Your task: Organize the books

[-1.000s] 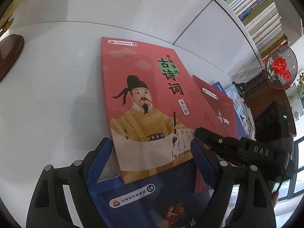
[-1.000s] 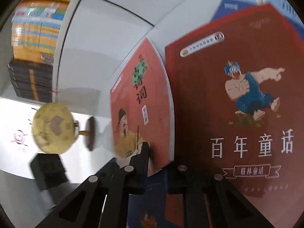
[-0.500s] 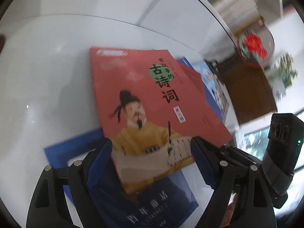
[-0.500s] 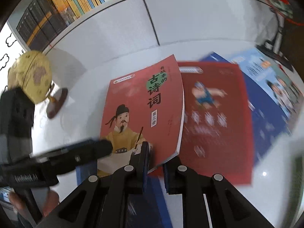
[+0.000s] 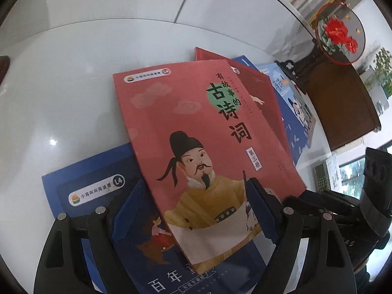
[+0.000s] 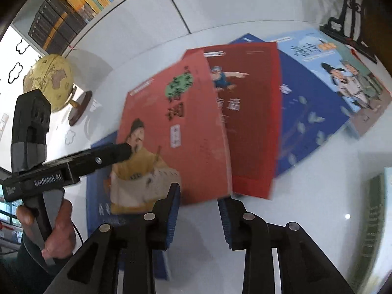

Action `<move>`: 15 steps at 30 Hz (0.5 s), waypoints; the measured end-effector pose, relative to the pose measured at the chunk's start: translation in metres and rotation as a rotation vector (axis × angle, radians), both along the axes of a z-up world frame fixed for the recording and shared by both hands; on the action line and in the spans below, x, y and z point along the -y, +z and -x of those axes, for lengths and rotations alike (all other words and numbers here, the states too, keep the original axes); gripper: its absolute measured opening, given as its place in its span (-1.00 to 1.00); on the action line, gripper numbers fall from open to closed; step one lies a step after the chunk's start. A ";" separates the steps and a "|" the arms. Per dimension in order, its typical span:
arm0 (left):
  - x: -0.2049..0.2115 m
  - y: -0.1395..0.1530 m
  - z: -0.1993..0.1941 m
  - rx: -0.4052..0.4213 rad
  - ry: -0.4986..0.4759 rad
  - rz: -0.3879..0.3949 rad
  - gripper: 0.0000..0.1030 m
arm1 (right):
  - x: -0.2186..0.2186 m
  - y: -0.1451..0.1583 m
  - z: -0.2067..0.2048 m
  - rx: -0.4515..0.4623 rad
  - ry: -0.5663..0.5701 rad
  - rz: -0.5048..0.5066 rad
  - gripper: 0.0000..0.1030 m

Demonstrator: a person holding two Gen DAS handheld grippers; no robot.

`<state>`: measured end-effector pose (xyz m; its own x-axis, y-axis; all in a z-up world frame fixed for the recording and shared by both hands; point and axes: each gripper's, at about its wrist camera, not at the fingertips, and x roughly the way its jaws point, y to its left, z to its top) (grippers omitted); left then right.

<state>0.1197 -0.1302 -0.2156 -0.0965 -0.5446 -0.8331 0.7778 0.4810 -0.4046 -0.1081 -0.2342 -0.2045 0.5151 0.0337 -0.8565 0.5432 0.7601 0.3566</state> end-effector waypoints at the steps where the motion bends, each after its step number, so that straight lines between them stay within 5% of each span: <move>1: -0.001 0.000 0.000 0.000 0.011 0.001 0.60 | 0.003 0.001 0.005 -0.007 0.000 0.017 -0.36; 6: -0.002 -0.001 -0.001 0.001 0.055 0.003 0.60 | 0.030 0.005 0.003 0.020 0.002 0.000 -0.08; 11: 0.001 -0.002 0.006 0.046 0.054 0.000 0.63 | 0.037 -0.009 -0.017 0.030 0.022 -0.019 -0.07; 15: 0.004 -0.004 0.010 0.060 0.022 0.019 0.85 | 0.026 -0.010 -0.021 0.058 0.048 0.023 -0.02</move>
<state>0.1096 -0.1338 -0.2200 -0.0343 -0.5619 -0.8265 0.7903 0.4909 -0.3666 -0.0875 -0.2604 -0.2147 0.5618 0.0403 -0.8263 0.4850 0.7931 0.3684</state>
